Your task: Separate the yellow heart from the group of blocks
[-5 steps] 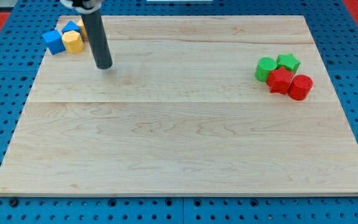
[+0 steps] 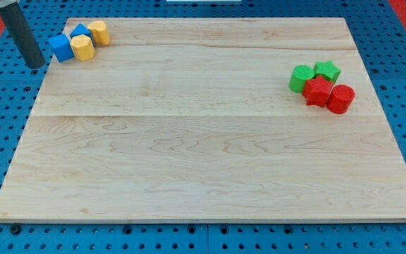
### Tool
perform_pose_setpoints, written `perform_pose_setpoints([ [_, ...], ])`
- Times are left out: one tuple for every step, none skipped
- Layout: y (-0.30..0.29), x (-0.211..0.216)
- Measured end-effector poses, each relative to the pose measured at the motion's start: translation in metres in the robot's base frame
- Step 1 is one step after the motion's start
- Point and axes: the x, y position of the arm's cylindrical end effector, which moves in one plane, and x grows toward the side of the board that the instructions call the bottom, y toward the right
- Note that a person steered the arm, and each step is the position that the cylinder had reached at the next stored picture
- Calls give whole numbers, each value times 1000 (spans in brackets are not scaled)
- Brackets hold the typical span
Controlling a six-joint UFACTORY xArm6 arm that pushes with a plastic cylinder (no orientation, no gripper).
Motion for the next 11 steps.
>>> perform_pose_setpoints([
  [13, -33],
  [16, -54],
  [52, -54],
  [103, -54],
  [78, -54],
  [2, -66],
  [51, -122],
  [114, -130],
  [154, -124],
  [165, -99],
  [117, -106],
])
